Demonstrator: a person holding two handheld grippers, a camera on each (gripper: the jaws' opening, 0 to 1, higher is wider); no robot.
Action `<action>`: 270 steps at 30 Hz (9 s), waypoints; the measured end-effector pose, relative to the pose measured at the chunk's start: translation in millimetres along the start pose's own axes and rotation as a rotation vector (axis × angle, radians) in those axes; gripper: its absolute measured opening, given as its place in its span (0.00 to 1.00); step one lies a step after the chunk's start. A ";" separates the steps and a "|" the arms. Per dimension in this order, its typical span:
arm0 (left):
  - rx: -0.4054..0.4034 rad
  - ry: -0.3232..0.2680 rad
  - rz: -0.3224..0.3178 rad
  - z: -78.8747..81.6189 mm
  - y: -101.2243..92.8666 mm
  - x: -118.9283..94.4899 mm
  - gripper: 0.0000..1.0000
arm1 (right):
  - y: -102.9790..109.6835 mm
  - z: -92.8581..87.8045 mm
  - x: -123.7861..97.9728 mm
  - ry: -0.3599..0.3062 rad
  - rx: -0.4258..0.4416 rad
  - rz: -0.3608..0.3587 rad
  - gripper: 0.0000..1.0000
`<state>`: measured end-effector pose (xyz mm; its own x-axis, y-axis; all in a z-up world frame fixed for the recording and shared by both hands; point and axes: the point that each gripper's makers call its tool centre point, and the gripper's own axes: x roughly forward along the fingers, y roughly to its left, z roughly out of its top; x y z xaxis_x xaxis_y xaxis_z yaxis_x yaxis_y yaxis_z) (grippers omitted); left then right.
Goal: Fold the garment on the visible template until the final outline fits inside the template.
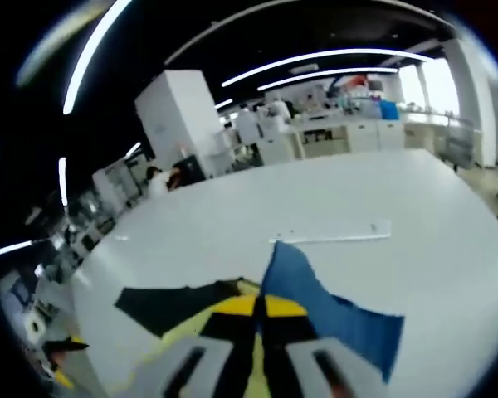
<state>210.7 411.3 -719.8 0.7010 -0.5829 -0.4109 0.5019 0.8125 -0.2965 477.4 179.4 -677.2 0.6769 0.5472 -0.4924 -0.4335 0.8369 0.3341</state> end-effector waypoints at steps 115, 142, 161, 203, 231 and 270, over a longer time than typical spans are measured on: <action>-0.102 0.008 -0.002 10.6 166.6 2.8 0.73 | 37.7 -147.7 -23.9 0.108 -0.177 -0.016 0.95; -0.275 0.001 0.475 -30.6 295.7 -27.2 0.57 | 9.7 -151.1 -62.6 0.073 -0.130 -0.081 0.91; -0.283 -0.014 0.593 -37.7 331.6 -30.0 0.11 | 1.5 -162.2 -81.9 0.060 -0.089 -0.121 0.90; -0.124 -0.138 0.313 115.1 153.2 95.1 0.00 | -54.2 -147.5 -161.4 -0.005 -0.107 -0.031 0.88; -0.135 -0.136 0.154 142.9 14.9 265.0 0.00 | -143.1 -153.9 -185.5 -0.016 -0.093 0.027 0.88; -0.136 0.065 -0.125 66.7 -111.4 373.1 0.00 | -167.2 -173.4 -190.5 -0.011 -0.011 -0.006 0.86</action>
<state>450.1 103.4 -782.5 0.6011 -0.6819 -0.4167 0.5073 0.7285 -0.4604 317.8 -62.6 -778.6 0.6860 0.5419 -0.4856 -0.4359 0.8404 0.3220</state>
